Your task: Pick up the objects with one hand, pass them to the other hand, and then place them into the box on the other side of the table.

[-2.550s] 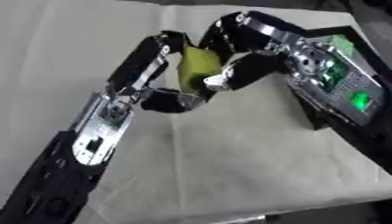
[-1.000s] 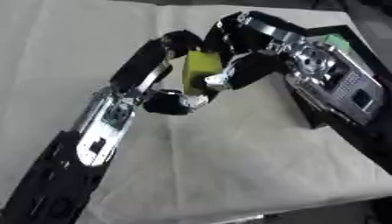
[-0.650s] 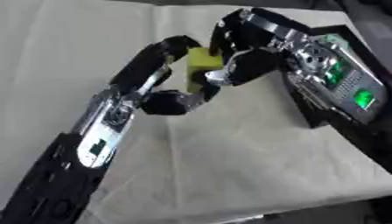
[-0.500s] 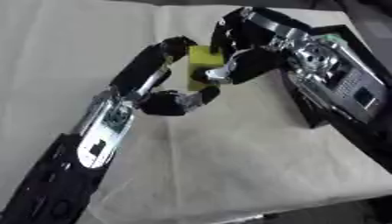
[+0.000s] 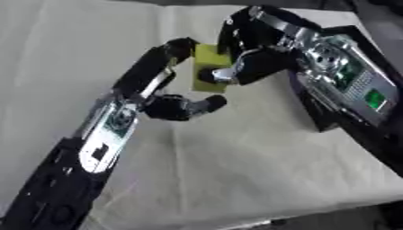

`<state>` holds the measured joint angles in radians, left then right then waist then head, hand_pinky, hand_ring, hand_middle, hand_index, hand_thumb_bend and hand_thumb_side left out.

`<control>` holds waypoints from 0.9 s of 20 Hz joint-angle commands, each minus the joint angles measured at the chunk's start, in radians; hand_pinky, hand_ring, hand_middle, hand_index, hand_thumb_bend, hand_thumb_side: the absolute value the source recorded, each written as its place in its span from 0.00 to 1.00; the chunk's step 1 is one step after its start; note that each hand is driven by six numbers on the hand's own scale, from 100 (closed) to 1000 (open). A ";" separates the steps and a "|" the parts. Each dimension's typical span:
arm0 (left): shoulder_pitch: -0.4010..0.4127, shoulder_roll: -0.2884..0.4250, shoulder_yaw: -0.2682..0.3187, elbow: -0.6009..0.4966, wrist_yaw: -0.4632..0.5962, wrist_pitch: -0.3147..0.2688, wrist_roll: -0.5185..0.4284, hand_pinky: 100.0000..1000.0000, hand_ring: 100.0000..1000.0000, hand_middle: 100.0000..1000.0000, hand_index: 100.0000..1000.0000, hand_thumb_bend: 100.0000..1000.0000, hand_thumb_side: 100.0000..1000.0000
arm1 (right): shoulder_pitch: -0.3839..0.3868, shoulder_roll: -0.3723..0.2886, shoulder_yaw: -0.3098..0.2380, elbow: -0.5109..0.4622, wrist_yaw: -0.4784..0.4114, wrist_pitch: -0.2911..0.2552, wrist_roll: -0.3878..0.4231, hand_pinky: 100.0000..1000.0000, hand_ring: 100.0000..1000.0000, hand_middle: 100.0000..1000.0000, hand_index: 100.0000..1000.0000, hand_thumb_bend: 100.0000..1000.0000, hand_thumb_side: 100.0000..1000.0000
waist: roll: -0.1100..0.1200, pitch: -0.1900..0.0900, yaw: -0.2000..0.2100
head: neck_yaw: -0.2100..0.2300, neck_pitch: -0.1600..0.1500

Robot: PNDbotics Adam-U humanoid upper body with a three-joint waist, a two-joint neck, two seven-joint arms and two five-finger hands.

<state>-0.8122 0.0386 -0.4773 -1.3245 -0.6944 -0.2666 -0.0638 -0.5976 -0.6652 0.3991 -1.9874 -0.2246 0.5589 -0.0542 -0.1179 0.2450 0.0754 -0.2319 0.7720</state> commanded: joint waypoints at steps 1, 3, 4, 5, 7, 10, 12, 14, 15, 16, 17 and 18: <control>-0.005 0.015 0.007 -0.005 -0.019 0.003 -0.001 0.82 0.73 0.70 0.79 0.55 0.83 | -0.005 -0.044 -0.037 -0.013 -0.002 -0.012 -0.011 0.49 0.44 0.28 0.36 0.23 0.00 | 0.004 -0.011 -0.006 | -0.003 -0.002; 0.000 0.020 0.012 0.001 -0.027 0.008 0.005 0.82 0.73 0.70 0.78 0.54 0.83 | 0.004 -0.061 -0.052 -0.013 -0.005 -0.024 -0.017 0.49 0.44 0.28 0.36 0.23 0.00 | 0.003 -0.014 -0.010 | -0.001 -0.002; 0.003 0.022 0.014 0.003 -0.030 0.009 0.008 0.82 0.73 0.69 0.78 0.53 0.83 | 0.009 -0.070 -0.063 -0.013 -0.009 -0.030 -0.023 0.49 0.44 0.28 0.36 0.22 0.00 | 0.003 -0.015 -0.013 | 0.000 -0.002; 0.005 0.024 0.016 0.005 -0.032 0.011 0.011 0.82 0.73 0.69 0.78 0.53 0.83 | 0.015 -0.078 -0.074 -0.013 -0.014 -0.036 -0.031 0.49 0.44 0.28 0.36 0.22 0.00 | 0.004 -0.016 -0.015 | 0.001 -0.002; 0.010 0.028 0.018 0.009 -0.036 0.013 0.014 0.82 0.73 0.69 0.78 0.52 0.83 | 0.027 -0.092 -0.098 -0.013 -0.027 -0.046 -0.050 0.49 0.44 0.28 0.36 0.22 0.00 | 0.004 -0.018 -0.021 | 0.001 -0.002; 0.016 0.032 0.021 0.012 -0.041 0.014 0.017 0.82 0.73 0.69 0.78 0.51 0.83 | 0.055 -0.115 -0.142 -0.013 -0.057 -0.066 -0.092 0.48 0.44 0.28 0.36 0.22 0.00 | 0.007 -0.019 -0.029 | 0.003 -0.002; 0.019 0.036 0.023 0.010 -0.042 0.014 0.020 0.82 0.73 0.69 0.78 0.51 0.82 | 0.082 -0.134 -0.178 -0.013 -0.080 -0.081 -0.129 0.48 0.44 0.28 0.36 0.21 0.00 | 0.009 -0.019 -0.034 | 0.005 -0.002; 0.020 0.040 0.024 0.007 -0.042 0.015 0.023 0.82 0.73 0.69 0.78 0.51 0.81 | 0.116 -0.154 -0.216 -0.013 -0.106 -0.095 -0.169 0.48 0.44 0.28 0.36 0.21 0.00 | 0.011 -0.019 -0.038 | 0.005 -0.002; 0.020 0.042 0.025 0.005 -0.042 0.016 0.024 0.82 0.73 0.69 0.78 0.51 0.81 | 0.138 -0.165 -0.238 -0.013 -0.119 -0.101 -0.191 0.47 0.44 0.28 0.36 0.21 0.00 | 0.012 -0.018 -0.041 | 0.006 -0.002; 0.021 0.043 0.026 0.004 -0.041 0.017 0.024 0.82 0.73 0.69 0.78 0.51 0.80 | 0.159 -0.175 -0.258 -0.013 -0.133 -0.107 -0.213 0.47 0.44 0.28 0.36 0.21 0.00 | 0.013 -0.018 -0.043 | 0.005 -0.002; 0.021 0.045 0.026 0.002 -0.042 0.018 0.025 0.82 0.73 0.69 0.78 0.51 0.80 | 0.184 -0.185 -0.281 -0.013 -0.147 -0.113 -0.237 0.47 0.44 0.28 0.36 0.21 0.00 | 0.014 -0.017 -0.044 | 0.005 -0.002; 0.021 0.045 0.026 0.000 -0.042 0.019 0.025 0.82 0.73 0.69 0.78 0.51 0.80 | 0.204 -0.193 -0.298 -0.013 -0.160 -0.120 -0.258 0.47 0.44 0.28 0.36 0.21 0.00 | 0.015 -0.016 -0.045 | 0.004 -0.002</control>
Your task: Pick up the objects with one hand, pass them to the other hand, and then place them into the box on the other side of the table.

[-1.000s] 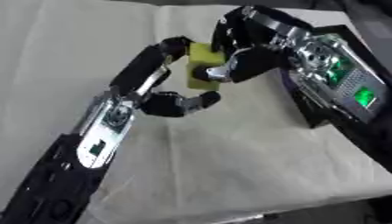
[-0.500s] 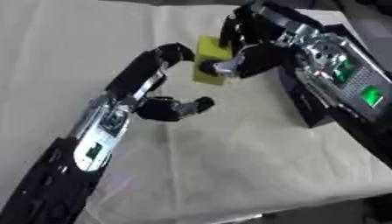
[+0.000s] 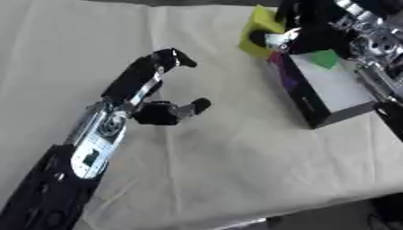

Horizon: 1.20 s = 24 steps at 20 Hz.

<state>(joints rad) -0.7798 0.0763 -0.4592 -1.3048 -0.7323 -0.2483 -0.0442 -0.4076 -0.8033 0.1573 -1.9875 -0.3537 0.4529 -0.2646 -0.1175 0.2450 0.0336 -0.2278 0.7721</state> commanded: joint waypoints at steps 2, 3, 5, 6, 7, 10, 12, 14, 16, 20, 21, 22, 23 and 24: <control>-0.011 0.010 0.009 -0.023 -0.006 0.003 0.006 0.82 0.73 0.69 0.78 0.50 0.79 | 0.062 -0.071 -0.095 -0.012 -0.056 -0.028 -0.094 0.47 0.44 0.29 0.36 0.21 0.00 | 0.017 -0.014 -0.005 | -0.002 -0.002; -0.011 0.011 0.011 -0.024 -0.007 0.004 0.007 0.82 0.73 0.69 0.78 0.49 0.79 | 0.092 -0.077 -0.117 -0.012 -0.068 -0.033 -0.121 0.47 0.44 0.29 0.37 0.22 0.00 | 0.019 -0.012 -0.006 | -0.003 -0.002; -0.011 0.013 0.013 -0.026 -0.008 0.006 0.008 0.82 0.72 0.69 0.78 0.49 0.79 | 0.144 -0.084 -0.156 -0.012 -0.094 -0.040 -0.176 0.47 0.44 0.29 0.37 0.22 0.00 | 0.022 -0.010 -0.008 | -0.005 -0.002; -0.011 0.014 0.013 -0.028 -0.008 0.007 0.008 0.82 0.72 0.69 0.78 0.49 0.79 | 0.166 -0.087 -0.173 -0.012 -0.109 -0.044 -0.202 0.47 0.44 0.29 0.37 0.22 0.00 | 0.023 -0.010 -0.008 | -0.006 -0.002; -0.011 0.015 0.014 -0.029 -0.008 0.007 0.009 0.82 0.72 0.69 0.78 0.48 0.79 | 0.187 -0.089 -0.189 -0.012 -0.123 -0.047 -0.228 0.47 0.44 0.29 0.38 0.22 0.00 | 0.024 -0.009 -0.009 | -0.006 -0.002; -0.011 0.015 0.014 -0.032 -0.006 0.009 0.009 0.82 0.72 0.69 0.78 0.48 0.79 | 0.217 -0.097 -0.209 -0.012 -0.151 -0.059 -0.275 0.47 0.44 0.29 0.38 0.22 0.00 | 0.026 -0.007 -0.008 | -0.009 -0.002; -0.011 0.015 0.014 -0.033 -0.005 0.010 0.008 0.82 0.72 0.69 0.78 0.48 0.79 | 0.221 -0.098 -0.209 -0.012 -0.159 -0.063 -0.284 0.47 0.44 0.29 0.38 0.22 0.00 | 0.026 -0.007 -0.008 | -0.009 -0.002; -0.012 0.019 0.017 -0.038 -0.003 0.011 0.012 0.82 0.72 0.69 0.77 0.48 0.78 | 0.242 -0.095 -0.229 -0.003 -0.168 -0.053 -0.300 0.47 0.44 0.30 0.38 0.23 0.00 | 0.031 -0.003 -0.015 | -0.015 -0.002; -0.013 0.020 0.017 -0.044 0.000 0.012 0.013 0.82 0.72 0.69 0.77 0.48 0.78 | 0.285 -0.093 -0.259 -0.009 -0.179 -0.034 -0.327 0.47 0.44 0.30 0.38 0.23 0.00 | 0.033 -0.002 -0.012 | -0.024 -0.002; -0.014 0.017 0.015 -0.049 0.004 0.013 0.012 0.82 0.72 0.69 0.77 0.48 0.78 | 0.336 -0.090 -0.266 -0.004 -0.202 -0.024 -0.386 0.47 0.45 0.30 0.38 0.23 0.00 | 0.035 -0.001 -0.005 | -0.037 -0.002; -0.013 0.016 0.015 -0.050 0.004 0.014 0.012 0.82 0.72 0.69 0.77 0.48 0.78 | 0.338 -0.090 -0.261 0.002 -0.208 -0.023 -0.397 0.47 0.45 0.30 0.38 0.24 0.00 | 0.035 -0.001 -0.004 | -0.038 -0.002; -0.013 0.015 0.014 -0.050 0.005 0.014 0.012 0.82 0.72 0.69 0.77 0.48 0.78 | 0.339 -0.090 -0.257 0.011 -0.213 -0.023 -0.404 0.48 0.45 0.30 0.38 0.24 0.00 | 0.036 -0.001 -0.003 | -0.040 -0.002; -0.014 0.014 0.014 -0.051 0.005 0.014 0.012 0.82 0.72 0.69 0.77 0.48 0.78 | 0.338 -0.091 -0.252 0.021 -0.215 -0.023 -0.407 0.48 0.45 0.30 0.39 0.24 0.00 | 0.036 -0.001 -0.002 | -0.041 -0.002; -0.014 0.014 0.014 -0.052 0.005 0.014 0.012 0.82 0.72 0.69 0.77 0.48 0.78 | 0.336 -0.093 -0.248 0.031 -0.216 -0.024 -0.407 0.48 0.45 0.31 0.39 0.24 0.00 | 0.037 0.000 -0.001 | -0.043 -0.002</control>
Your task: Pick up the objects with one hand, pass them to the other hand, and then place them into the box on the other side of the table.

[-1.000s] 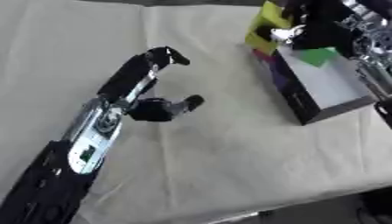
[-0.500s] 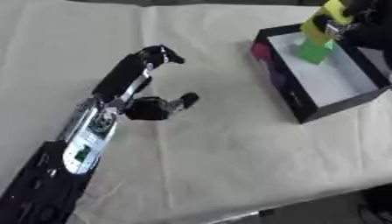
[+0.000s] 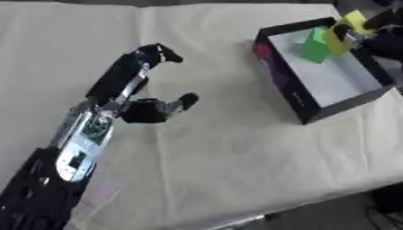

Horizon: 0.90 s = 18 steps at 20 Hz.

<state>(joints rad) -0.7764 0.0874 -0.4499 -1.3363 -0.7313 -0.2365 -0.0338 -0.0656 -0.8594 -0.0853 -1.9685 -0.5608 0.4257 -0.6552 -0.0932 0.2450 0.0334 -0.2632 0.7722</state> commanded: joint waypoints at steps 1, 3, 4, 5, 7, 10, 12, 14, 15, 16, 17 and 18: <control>-0.017 0.002 0.005 -0.021 0.004 0.003 0.002 0.82 0.72 0.69 0.77 0.48 0.78 | -0.007 -0.037 -0.003 0.021 -0.009 0.001 -0.016 0.48 0.45 0.31 0.39 0.24 0.00 | 0.013 0.000 0.000 | -0.008 -0.002; -0.017 0.002 0.005 -0.022 0.005 0.003 0.002 0.82 0.72 0.69 0.77 0.48 0.78 | -0.009 -0.038 -0.002 0.031 -0.008 -0.004 -0.012 0.48 0.45 0.31 0.39 0.24 0.00 | 0.013 0.000 0.001 | -0.009 -0.002; -0.017 0.002 0.005 -0.022 0.005 0.003 0.001 0.82 0.72 0.69 0.77 0.48 0.78 | -0.010 -0.038 -0.001 0.034 -0.008 -0.006 -0.011 0.48 0.45 0.31 0.39 0.24 0.00 | 0.013 0.000 0.001 | -0.009 -0.002; -0.017 0.002 0.005 -0.022 0.005 0.003 0.002 0.82 0.72 0.69 0.78 0.48 0.78 | -0.009 -0.039 0.000 0.039 -0.008 -0.006 -0.010 0.49 0.47 0.33 0.42 0.21 0.00 | 0.013 0.000 0.001 | -0.010 -0.002; -0.018 0.000 0.004 -0.023 0.005 0.004 0.003 0.82 0.72 0.69 0.77 0.48 0.78 | -0.007 -0.042 0.006 0.071 -0.007 0.002 -0.005 0.50 0.47 0.34 0.43 0.20 0.00 | 0.012 0.001 0.004 | -0.011 -0.002; -0.017 -0.001 0.004 -0.022 0.005 0.006 0.004 0.82 0.72 0.69 0.77 0.48 0.78 | -0.011 -0.040 0.009 0.120 0.003 -0.005 0.010 0.52 0.49 0.37 0.46 0.21 0.00 | 0.012 0.003 0.005 | -0.011 -0.002; -0.016 -0.002 0.004 -0.021 0.004 0.007 0.005 0.82 0.72 0.69 0.77 0.47 0.79 | -0.013 -0.039 0.009 0.140 0.014 -0.012 0.022 0.52 0.51 0.39 0.48 0.23 0.00 | 0.012 0.004 0.005 | -0.011 -0.002; -0.016 -0.003 0.004 -0.021 0.004 0.007 0.006 0.82 0.72 0.69 0.77 0.47 0.79 | -0.013 -0.037 0.009 0.151 0.025 -0.017 0.030 0.53 0.52 0.40 0.49 0.26 0.00 | 0.012 0.004 0.006 | -0.011 -0.002; -0.016 -0.003 0.004 -0.020 0.003 0.007 0.006 0.82 0.72 0.69 0.77 0.47 0.79 | -0.014 -0.037 0.008 0.155 0.029 -0.018 0.032 0.53 0.52 0.40 0.49 0.26 0.00 | 0.012 0.004 0.006 | -0.011 -0.002; -0.016 -0.003 0.004 -0.020 0.003 0.007 0.006 0.82 0.72 0.69 0.77 0.47 0.79 | -0.014 -0.037 0.008 0.157 0.033 -0.019 0.034 0.53 0.52 0.40 0.49 0.26 0.00 | 0.012 0.004 0.006 | -0.011 -0.002; -0.016 -0.003 0.004 -0.020 0.003 0.007 0.006 0.82 0.72 0.69 0.77 0.47 0.79 | -0.014 -0.036 0.008 0.158 0.035 -0.019 0.036 0.53 0.52 0.40 0.49 0.26 0.00 | 0.012 0.004 0.006 | -0.010 -0.002; -0.016 -0.003 0.004 -0.020 0.003 0.007 0.007 0.82 0.72 0.69 0.77 0.48 0.79 | -0.013 -0.037 0.007 0.161 0.037 -0.019 0.036 0.59 0.64 0.57 0.67 0.49 0.00 | 0.012 0.004 0.006 | -0.010 -0.002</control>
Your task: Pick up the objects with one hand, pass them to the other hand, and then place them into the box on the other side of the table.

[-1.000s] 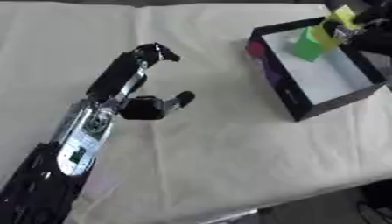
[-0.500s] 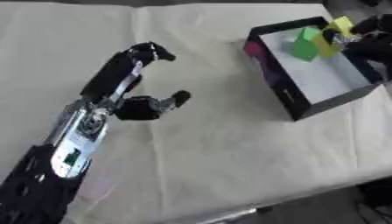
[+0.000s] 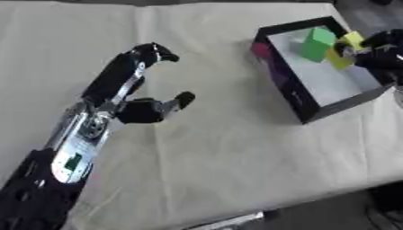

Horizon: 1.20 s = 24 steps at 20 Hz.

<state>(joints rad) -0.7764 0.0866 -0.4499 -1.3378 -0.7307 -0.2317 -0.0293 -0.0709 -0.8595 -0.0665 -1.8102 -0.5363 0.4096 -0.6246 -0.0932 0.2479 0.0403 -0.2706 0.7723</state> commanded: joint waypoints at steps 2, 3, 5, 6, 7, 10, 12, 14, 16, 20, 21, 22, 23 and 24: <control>-0.016 -0.002 0.005 -0.019 0.002 0.003 0.004 0.82 0.72 0.69 0.77 0.48 0.80 | -0.003 -0.039 -0.014 0.009 0.033 0.015 -0.007 0.62 0.70 0.66 0.74 0.57 0.00 | 0.011 0.001 0.000 | -0.003 -0.002; -0.016 -0.002 0.005 -0.019 0.002 0.003 0.005 0.82 0.72 0.69 0.77 0.48 0.80 | -0.002 -0.038 -0.014 0.009 0.048 0.025 -0.011 0.62 0.70 0.66 0.74 0.57 0.00 | 0.011 0.001 0.000 | -0.002 -0.002; -0.016 -0.002 0.005 -0.019 0.003 0.004 0.006 0.82 0.72 0.69 0.77 0.48 0.80 | -0.001 -0.032 -0.014 0.007 0.081 0.041 -0.010 0.62 0.70 0.66 0.74 0.57 0.00 | 0.011 0.001 0.000 | -0.002 -0.002; -0.016 -0.002 0.005 -0.019 0.003 0.004 0.006 0.82 0.72 0.69 0.77 0.48 0.80 | -0.001 -0.030 -0.014 0.007 0.095 0.047 -0.007 0.62 0.70 0.66 0.74 0.57 0.00 | 0.011 0.001 0.000 | -0.002 -0.002; -0.016 -0.002 0.005 -0.019 0.003 0.004 0.007 0.82 0.72 0.69 0.77 0.48 0.80 | -0.001 -0.028 -0.015 0.007 0.105 0.051 -0.003 0.62 0.70 0.66 0.74 0.57 0.00 | 0.011 0.001 0.000 | -0.002 -0.002; -0.016 -0.001 0.005 -0.018 0.002 0.004 0.008 0.81 0.72 0.68 0.77 0.49 0.79 | 0.003 -0.022 -0.024 0.005 0.136 0.053 -0.008 0.65 0.77 0.75 0.80 0.63 0.00 | 0.012 0.001 0.000 | 0.000 -0.002; -0.016 -0.001 0.005 -0.018 0.001 0.004 0.009 0.81 0.72 0.68 0.77 0.49 0.79 | 0.005 -0.020 -0.027 0.000 0.147 0.054 -0.013 0.65 0.77 0.75 0.80 0.63 0.00 | 0.012 0.001 -0.001 | 0.000 -0.002; -0.016 -0.001 0.005 -0.017 0.001 0.004 0.009 0.81 0.72 0.68 0.77 0.49 0.79 | 0.007 -0.018 -0.028 -0.004 0.149 0.054 -0.016 0.65 0.76 0.75 0.80 0.62 0.00 | 0.012 0.001 -0.002 | 0.001 -0.002; -0.016 0.000 0.005 -0.017 0.000 0.004 0.009 0.81 0.72 0.68 0.77 0.49 0.79 | 0.007 -0.016 -0.031 -0.008 0.146 0.052 -0.022 0.65 0.76 0.74 0.79 0.61 0.00 | 0.012 0.000 -0.002 | 0.002 -0.002; -0.016 0.002 0.007 -0.018 0.000 0.006 0.011 0.81 0.72 0.68 0.77 0.47 0.78 | 0.006 -0.014 -0.040 -0.028 0.115 0.032 -0.052 0.64 0.75 0.73 0.77 0.43 0.08 | 0.011 -0.002 -0.002 | 0.010 -0.002; -0.017 0.003 0.009 -0.019 0.001 0.008 0.012 0.81 0.72 0.68 0.77 0.45 0.77 | 0.005 -0.014 -0.042 -0.035 0.106 0.026 -0.064 0.64 0.74 0.73 0.77 0.36 0.10 | 0.011 -0.002 -0.002 | 0.015 -0.002; -0.018 0.005 0.012 -0.021 0.002 0.011 0.014 0.81 0.72 0.68 0.77 0.40 0.76 | 0.006 -0.014 -0.044 -0.042 0.097 0.021 -0.076 0.63 0.74 0.72 0.76 0.25 0.12 | 0.011 -0.003 -0.001 | 0.022 -0.002; -0.020 0.009 0.018 -0.023 0.005 0.016 0.018 0.81 0.72 0.68 0.77 0.37 0.75 | 0.007 -0.015 -0.048 -0.050 0.087 0.015 -0.091 0.63 0.74 0.72 0.76 0.23 0.13 | 0.012 -0.004 0.000 | 0.032 -0.002; -0.024 0.014 0.024 -0.028 0.009 0.022 0.022 0.81 0.72 0.68 0.77 0.19 0.79 | 0.008 -0.015 -0.051 -0.058 0.078 0.008 -0.104 0.63 0.74 0.72 0.76 0.25 0.15 | 0.013 -0.005 0.001 | 0.043 -0.002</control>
<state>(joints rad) -0.7783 0.0891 -0.4384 -1.3430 -0.7279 -0.2145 -0.0122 -0.0605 -0.8487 -0.0972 -1.8449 -0.4473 0.4108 -0.6983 -0.0932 0.2479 0.0435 -0.2370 0.7724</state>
